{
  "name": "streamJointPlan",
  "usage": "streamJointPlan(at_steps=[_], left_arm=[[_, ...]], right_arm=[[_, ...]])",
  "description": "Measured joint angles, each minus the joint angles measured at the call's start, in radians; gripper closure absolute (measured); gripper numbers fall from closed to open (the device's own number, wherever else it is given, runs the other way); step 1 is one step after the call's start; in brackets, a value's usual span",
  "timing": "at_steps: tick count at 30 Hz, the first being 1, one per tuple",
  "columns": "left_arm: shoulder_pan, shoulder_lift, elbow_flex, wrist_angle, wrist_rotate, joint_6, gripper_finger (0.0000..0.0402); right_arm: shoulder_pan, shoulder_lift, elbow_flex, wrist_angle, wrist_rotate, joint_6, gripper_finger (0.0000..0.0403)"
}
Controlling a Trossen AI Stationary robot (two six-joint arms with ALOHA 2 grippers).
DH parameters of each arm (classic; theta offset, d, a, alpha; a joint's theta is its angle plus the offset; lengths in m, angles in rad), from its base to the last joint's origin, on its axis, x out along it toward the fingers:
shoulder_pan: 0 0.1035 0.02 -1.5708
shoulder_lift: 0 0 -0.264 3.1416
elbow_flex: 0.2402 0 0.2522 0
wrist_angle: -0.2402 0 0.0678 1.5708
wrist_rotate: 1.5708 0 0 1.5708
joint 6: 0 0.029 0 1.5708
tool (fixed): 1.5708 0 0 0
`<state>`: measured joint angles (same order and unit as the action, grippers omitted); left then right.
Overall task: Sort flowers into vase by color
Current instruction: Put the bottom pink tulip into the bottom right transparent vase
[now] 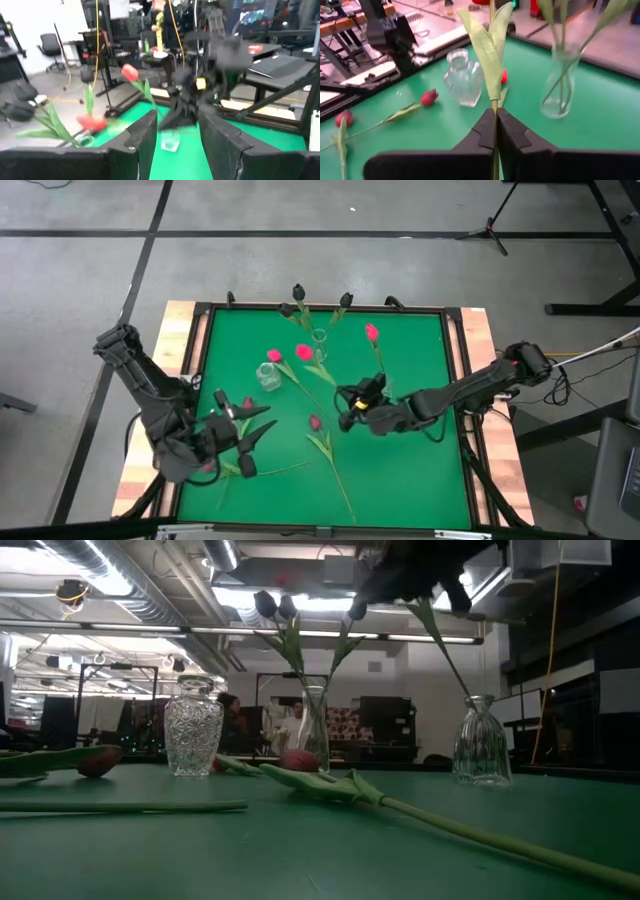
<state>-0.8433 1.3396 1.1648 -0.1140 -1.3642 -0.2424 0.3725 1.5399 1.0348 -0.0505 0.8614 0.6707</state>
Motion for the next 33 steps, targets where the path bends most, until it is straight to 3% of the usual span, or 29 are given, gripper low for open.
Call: streamJointPlan(at_steps=[5, 15, 21, 33], left_arm=[[0.039, 0.003, -0.001, -0.063, 0.136, -0.111, 0.0258], [0.203, 0.045, -0.001, -0.047, 0.327, -0.065, 0.0258], [0.301, 0.124, -0.001, 0.089, 0.538, -0.01, 0.0258], [0.328, 0.167, -0.001, 0.429, 0.748, 0.141, 0.0258]], right_arm=[[0.0, -0.078, 0.0, 0.056, 0.063, -0.122, 0.0394], [0.039, -0.175, 0.002, 0.339, 0.034, -0.501, 0.0392], [0.1, -0.245, 0.001, 0.355, 0.023, -0.662, 0.0392], [0.313, -0.341, 0.001, 0.346, 0.106, -0.808, 0.0391]])
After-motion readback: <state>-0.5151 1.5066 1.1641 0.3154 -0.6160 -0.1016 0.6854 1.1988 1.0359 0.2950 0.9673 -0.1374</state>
